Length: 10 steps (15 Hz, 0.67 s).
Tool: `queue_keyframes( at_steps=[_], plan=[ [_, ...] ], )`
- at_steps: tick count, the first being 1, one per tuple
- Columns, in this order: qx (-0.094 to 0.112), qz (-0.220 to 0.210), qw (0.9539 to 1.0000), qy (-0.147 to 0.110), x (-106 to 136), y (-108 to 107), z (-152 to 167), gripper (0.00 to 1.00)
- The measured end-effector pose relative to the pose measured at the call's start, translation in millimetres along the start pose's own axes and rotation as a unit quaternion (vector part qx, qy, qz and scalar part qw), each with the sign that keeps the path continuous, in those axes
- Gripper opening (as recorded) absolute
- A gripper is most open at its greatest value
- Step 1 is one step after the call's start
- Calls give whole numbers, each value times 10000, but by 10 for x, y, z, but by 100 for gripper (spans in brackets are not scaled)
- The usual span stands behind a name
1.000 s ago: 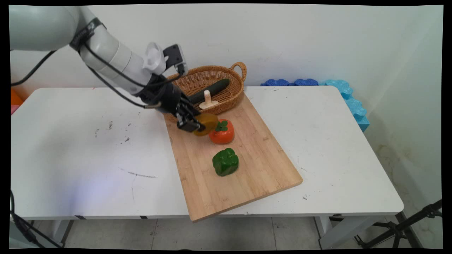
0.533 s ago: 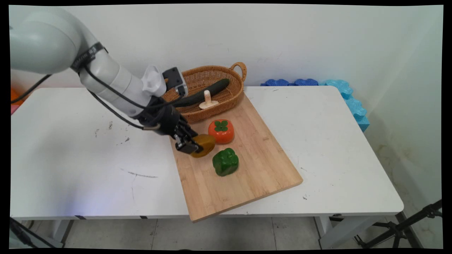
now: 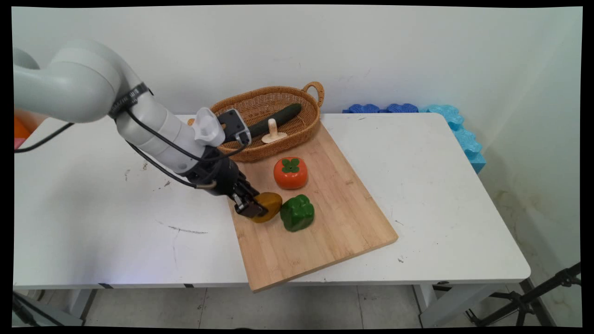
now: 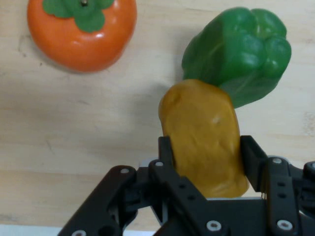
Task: Place the picked object on the cutting board
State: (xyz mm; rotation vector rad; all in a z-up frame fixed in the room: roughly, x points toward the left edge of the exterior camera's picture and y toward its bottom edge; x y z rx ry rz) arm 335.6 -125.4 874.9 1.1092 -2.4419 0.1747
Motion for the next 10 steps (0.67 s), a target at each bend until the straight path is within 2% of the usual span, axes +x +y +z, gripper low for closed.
queue_keyframes(
  at_steps=[9, 10],
  plan=[
    [-23, -210, 9998, -26, -42, 6, 260, 0],
    [-25, -226, 9997, -29, -48, 6, 282, 100]
  ],
)
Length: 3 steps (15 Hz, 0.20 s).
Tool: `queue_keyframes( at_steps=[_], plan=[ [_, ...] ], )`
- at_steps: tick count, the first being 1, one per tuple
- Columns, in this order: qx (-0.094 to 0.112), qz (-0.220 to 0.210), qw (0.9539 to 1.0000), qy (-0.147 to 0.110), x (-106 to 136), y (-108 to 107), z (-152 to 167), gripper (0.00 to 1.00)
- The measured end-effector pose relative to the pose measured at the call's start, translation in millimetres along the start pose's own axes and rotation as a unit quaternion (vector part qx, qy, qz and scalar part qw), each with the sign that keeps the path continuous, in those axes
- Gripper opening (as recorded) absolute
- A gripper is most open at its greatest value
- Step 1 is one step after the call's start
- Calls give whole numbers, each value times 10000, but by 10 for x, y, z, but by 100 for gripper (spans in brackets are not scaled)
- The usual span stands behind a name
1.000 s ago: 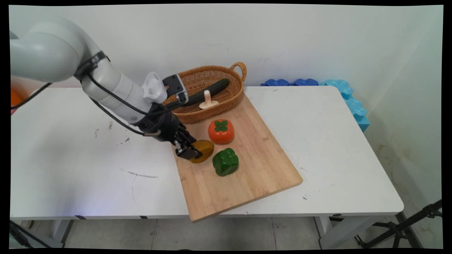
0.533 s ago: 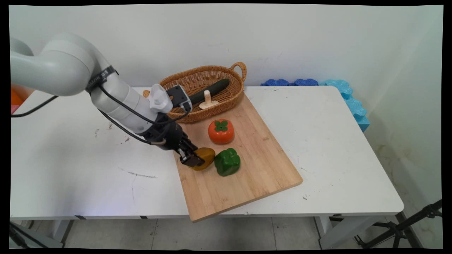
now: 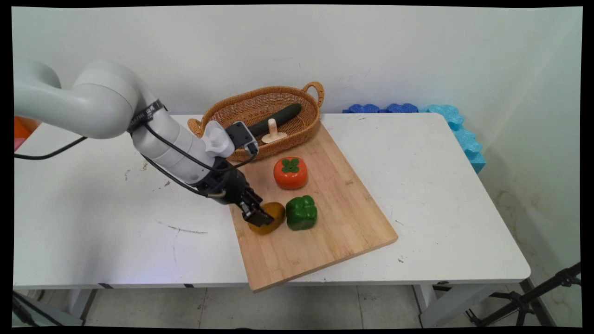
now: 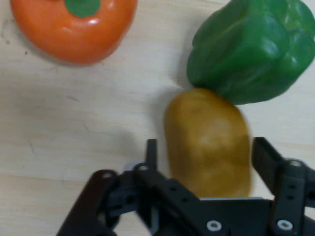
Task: Place the picked object on the cutting board
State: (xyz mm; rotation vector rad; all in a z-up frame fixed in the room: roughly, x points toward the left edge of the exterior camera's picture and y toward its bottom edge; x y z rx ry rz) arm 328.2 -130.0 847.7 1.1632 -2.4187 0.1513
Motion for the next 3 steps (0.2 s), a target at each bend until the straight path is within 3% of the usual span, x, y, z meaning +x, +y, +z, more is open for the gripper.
queue_keyframes(
  at_steps=[3],
  plan=[
    [-11, -21, 10000, -15, -27, 1, 38, 100]
  ],
)
